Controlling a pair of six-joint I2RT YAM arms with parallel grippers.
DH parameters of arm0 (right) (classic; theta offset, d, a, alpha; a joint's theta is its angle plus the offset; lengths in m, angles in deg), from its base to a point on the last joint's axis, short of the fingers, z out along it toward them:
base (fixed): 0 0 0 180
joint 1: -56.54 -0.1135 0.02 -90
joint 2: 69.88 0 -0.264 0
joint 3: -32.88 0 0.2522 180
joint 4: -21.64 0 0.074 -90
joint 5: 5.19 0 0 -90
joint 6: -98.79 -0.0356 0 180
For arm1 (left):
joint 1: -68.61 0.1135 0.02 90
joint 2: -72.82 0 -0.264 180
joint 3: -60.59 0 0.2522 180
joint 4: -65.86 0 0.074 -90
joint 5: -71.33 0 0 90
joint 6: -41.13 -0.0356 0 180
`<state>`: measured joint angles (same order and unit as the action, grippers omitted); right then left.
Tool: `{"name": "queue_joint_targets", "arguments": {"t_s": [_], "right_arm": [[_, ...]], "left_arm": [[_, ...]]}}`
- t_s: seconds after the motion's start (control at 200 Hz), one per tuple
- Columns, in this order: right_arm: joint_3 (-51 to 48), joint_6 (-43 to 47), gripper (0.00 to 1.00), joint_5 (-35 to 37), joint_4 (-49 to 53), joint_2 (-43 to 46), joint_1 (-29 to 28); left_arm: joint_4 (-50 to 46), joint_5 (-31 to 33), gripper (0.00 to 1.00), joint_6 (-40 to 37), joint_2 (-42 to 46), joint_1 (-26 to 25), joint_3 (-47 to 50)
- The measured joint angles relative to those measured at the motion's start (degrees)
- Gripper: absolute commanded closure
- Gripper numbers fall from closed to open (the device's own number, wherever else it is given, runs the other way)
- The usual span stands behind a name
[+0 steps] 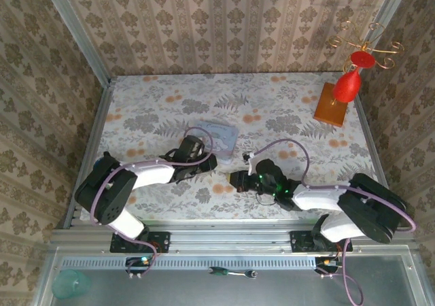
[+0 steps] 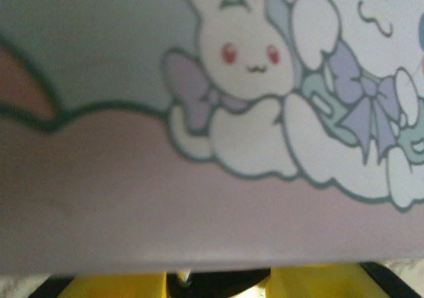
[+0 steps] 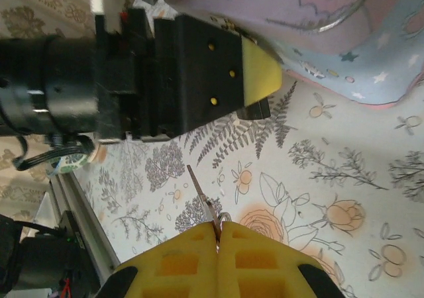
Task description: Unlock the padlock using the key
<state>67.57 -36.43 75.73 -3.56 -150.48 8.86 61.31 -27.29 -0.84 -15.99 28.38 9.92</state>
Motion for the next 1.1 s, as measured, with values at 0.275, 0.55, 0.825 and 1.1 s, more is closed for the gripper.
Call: {"name": "queue_joint_targets", "arguments": {"t_s": [0.275, 0.55, 0.825, 1.1], "right_arm": [[0.0, 0.5, 1.0, 1.9, -4.7, -4.2, -2.4], [0.0, 0.6, 1.0, 3.8, -9.1, -9.0, -4.0], [-0.2, -1.3, 1.0, 6.3, -14.3, -12.1, -5.0], [-2.4, -1.7, 1.0, 9.1, -15.8, -12.3, -5.1]], "left_arm": [[1.5, -0.6, 1.0, 11.1, 4.6, -0.6, 4.5], [4.5, -0.6, 1.0, 19.3, 7.2, -1.8, 7.0], [11.1, -0.5, 1.0, 27.1, 8.6, -3.2, 10.9], [14.4, -0.2, 1.0, 33.3, 10.2, -4.4, 12.7]]}}
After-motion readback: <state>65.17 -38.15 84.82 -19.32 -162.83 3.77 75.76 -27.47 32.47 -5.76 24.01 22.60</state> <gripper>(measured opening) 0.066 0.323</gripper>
